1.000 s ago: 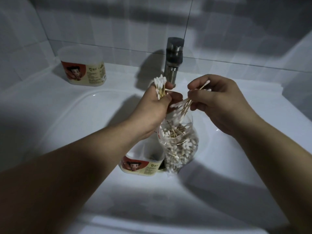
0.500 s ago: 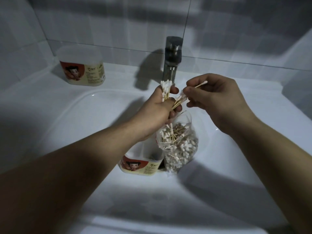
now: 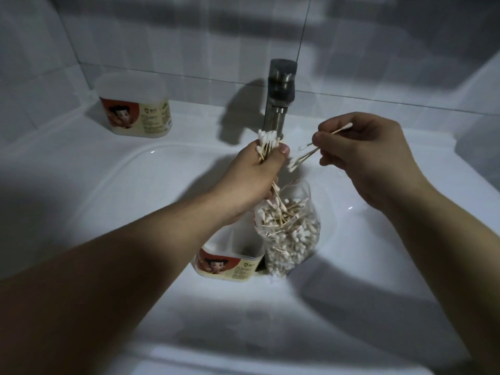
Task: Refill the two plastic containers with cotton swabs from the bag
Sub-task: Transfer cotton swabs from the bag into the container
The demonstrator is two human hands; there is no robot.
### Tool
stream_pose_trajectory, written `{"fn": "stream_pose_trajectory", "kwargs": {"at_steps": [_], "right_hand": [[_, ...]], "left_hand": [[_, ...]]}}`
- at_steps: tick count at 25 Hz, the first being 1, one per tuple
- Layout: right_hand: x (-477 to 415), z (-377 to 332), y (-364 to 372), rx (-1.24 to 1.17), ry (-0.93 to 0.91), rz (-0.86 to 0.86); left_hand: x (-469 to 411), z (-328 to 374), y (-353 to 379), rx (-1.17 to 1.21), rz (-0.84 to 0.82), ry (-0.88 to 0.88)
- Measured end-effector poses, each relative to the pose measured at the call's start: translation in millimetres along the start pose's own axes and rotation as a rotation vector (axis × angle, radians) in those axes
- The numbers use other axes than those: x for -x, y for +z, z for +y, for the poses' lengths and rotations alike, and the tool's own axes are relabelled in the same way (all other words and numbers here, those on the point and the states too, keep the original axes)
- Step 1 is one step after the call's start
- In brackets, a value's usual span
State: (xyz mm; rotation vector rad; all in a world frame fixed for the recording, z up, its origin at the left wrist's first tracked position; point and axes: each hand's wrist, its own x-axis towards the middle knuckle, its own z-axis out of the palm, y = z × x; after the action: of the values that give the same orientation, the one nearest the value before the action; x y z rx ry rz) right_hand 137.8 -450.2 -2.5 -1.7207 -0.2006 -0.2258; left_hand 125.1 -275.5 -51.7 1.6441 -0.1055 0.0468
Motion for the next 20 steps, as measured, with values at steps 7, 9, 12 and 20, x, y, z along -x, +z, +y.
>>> {"fn": "stream_pose_trajectory", "kwargs": {"at_steps": [7,9,12,20], "right_hand": [[10.7,8.1,14.5,0.198,0.033,-0.238],[11.3,10.1,17.3,0.164,0.018,-0.217],[9.6,10.4,18.1,0.059,0.031,-0.157],[3.5,15.2,17.8,0.024,0.039,-0.035]], "left_hand": [[-1.5,-3.2,0.3,-0.042,0.015,0.010],[0.4,-3.4,1.3,-0.055,-0.029,0.017],[4.0,-0.1,1.3,-0.078,-0.079,0.022],[5.7,1.6,-1.2,-0.117,-0.118,-0.007]]}}
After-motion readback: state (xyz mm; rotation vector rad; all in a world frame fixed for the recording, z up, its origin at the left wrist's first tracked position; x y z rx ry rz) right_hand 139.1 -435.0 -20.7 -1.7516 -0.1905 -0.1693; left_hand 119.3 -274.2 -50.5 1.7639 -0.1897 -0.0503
